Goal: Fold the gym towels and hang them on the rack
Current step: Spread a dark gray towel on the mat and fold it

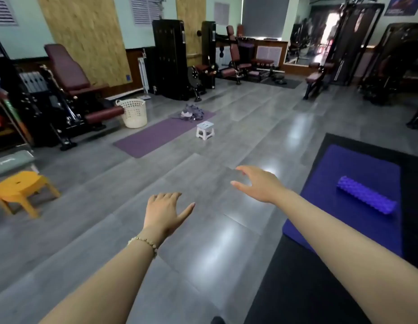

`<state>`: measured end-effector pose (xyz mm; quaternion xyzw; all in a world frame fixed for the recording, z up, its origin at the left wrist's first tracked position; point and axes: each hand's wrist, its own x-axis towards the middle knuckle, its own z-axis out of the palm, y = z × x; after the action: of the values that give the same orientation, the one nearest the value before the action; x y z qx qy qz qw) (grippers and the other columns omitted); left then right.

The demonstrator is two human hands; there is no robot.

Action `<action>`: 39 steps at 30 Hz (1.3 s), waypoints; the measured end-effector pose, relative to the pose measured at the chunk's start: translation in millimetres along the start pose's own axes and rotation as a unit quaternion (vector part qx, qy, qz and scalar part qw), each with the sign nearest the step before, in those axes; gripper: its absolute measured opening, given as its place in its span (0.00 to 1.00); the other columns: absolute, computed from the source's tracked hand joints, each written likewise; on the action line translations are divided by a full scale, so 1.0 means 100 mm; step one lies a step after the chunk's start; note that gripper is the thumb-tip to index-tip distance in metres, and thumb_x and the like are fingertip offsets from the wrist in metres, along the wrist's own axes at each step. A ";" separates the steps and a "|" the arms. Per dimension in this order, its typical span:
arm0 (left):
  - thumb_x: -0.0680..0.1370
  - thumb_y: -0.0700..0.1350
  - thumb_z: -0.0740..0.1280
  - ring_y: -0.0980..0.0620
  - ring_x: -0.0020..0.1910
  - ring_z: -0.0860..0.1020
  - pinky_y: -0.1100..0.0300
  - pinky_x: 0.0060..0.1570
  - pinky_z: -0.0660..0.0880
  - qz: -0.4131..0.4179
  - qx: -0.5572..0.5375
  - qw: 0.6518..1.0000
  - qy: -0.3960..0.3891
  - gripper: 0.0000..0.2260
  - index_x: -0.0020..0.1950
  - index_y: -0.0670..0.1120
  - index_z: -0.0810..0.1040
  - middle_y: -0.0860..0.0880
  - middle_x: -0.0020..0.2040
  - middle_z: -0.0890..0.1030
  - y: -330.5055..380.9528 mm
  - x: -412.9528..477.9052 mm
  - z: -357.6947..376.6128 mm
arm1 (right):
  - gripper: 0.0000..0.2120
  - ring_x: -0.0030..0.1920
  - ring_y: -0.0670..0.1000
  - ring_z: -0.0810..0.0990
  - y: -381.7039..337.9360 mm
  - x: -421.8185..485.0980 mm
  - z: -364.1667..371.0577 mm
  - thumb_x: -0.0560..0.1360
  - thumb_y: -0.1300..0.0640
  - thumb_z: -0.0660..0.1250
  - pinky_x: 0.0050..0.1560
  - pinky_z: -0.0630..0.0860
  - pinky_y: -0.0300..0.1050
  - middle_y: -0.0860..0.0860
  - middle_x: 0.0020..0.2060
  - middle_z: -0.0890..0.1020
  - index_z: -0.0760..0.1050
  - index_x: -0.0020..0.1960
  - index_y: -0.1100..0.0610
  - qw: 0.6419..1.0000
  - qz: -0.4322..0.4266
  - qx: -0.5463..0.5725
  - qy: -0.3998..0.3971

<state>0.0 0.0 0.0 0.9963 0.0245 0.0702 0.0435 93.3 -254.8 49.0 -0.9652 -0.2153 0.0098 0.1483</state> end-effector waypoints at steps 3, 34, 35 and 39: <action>0.66 0.72 0.36 0.49 0.63 0.73 0.55 0.62 0.63 0.009 0.008 1.000 0.016 0.43 0.68 0.50 0.71 0.50 0.62 0.78 -0.07 0.77 0.11 | 0.28 0.64 0.51 0.73 0.21 0.72 -0.03 0.77 0.37 0.58 0.60 0.68 0.46 0.48 0.66 0.73 0.63 0.72 0.47 1.000 0.010 0.013 -0.007; 0.67 0.70 0.38 0.48 0.60 0.74 0.54 0.58 0.66 0.005 0.012 1.000 0.027 0.41 0.67 0.49 0.70 0.49 0.59 0.79 -0.73 10.96 0.71 | 0.27 0.64 0.51 0.72 3.01 10.21 -1.37 0.76 0.37 0.59 0.62 0.69 0.48 0.49 0.66 0.72 0.66 0.70 0.49 1.000 -0.006 -0.018 0.012; 0.71 0.70 0.42 0.48 0.61 0.74 0.55 0.58 0.66 -0.002 0.012 1.000 0.027 0.37 0.68 0.49 0.69 0.49 0.60 0.78 -0.74 11.31 0.80 | 0.27 0.64 0.52 0.72 3.17 10.55 -1.40 0.76 0.36 0.59 0.62 0.69 0.48 0.49 0.66 0.71 0.66 0.70 0.50 1.000 -0.010 -0.019 0.014; 0.78 0.65 0.54 0.47 0.62 0.73 0.54 0.56 0.67 -0.034 0.006 0.999 0.007 0.28 0.70 0.48 0.69 0.48 0.62 0.77 -0.70 12.60 1.14 | 0.27 0.65 0.52 0.72 3.77 11.90 -1.46 0.76 0.37 0.60 0.61 0.69 0.48 0.49 0.68 0.70 0.66 0.70 0.50 0.999 -0.044 -0.016 0.008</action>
<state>1259.8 129.0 54.6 0.9946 0.0594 0.0758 0.0396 1340.7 -123.8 132.4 -0.9572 -0.2562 -0.0081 0.1345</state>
